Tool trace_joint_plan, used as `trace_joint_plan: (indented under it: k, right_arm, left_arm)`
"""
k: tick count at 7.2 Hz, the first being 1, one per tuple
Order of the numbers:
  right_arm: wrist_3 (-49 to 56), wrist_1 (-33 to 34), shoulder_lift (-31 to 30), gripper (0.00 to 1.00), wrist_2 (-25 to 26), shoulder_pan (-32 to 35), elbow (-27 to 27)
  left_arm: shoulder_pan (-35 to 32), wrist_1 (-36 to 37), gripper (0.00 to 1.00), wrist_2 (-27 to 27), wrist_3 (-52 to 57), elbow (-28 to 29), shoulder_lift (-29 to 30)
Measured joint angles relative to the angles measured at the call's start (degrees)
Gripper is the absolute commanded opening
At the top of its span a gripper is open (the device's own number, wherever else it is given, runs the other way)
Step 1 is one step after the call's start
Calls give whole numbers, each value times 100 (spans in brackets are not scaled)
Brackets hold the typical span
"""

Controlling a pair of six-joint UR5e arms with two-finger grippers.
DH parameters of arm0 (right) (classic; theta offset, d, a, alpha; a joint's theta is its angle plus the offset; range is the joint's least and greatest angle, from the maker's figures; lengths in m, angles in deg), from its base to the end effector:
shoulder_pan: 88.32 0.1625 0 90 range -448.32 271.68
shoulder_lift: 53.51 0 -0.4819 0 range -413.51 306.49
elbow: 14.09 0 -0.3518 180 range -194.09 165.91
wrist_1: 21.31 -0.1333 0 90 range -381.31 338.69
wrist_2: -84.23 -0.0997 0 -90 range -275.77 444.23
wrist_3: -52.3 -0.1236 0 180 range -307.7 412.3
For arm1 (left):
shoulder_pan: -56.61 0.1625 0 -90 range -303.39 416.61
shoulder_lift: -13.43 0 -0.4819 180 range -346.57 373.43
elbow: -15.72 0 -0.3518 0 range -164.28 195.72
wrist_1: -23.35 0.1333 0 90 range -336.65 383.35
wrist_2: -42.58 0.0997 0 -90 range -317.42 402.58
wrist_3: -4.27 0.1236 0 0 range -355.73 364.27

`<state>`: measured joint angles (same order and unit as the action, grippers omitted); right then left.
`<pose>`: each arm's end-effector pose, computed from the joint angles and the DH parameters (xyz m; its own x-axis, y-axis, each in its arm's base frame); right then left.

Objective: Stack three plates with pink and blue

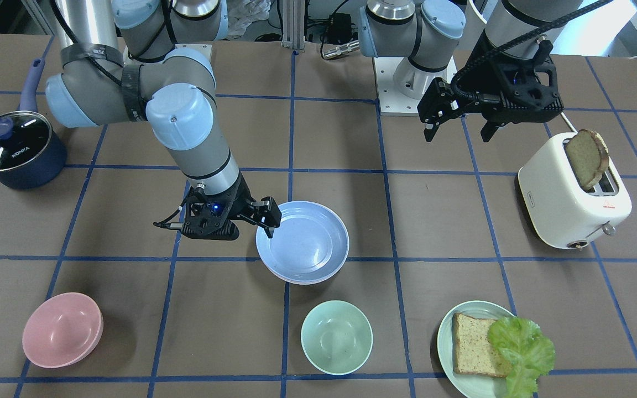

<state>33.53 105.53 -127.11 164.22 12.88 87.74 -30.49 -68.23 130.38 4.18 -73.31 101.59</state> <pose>0.2612 -0.5220 0.3530 -0.9717 0.1068 -0.2109 0.1274 0.9881 -0.0864 -0.1157 -0.4447 0.5401 -0.9979 -0.0513 0.0384 -0.0521 0.9984 -0.0214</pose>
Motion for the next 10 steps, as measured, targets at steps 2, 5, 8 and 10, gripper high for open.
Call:
trace_joint_plan:
  k: [2,5,8,10]
  right_arm:
    - [705,-684,-196,93,285,-181,-423]
    - [1398,-1568,-408,91,899,-292,-935]
    - [1872,-2711,-803,95,1065,-606,-1398]
    - [2066,-3107,-1139,100,1057,-741,-1448]
  left_arm:
    - [0,0,100,0,0,0,-1]
    - [-2,0,100,2,0,-2,-1]
    - [-7,0,100,8,0,-8,-8]
    - [-6,0,100,9,0,-12,-10]
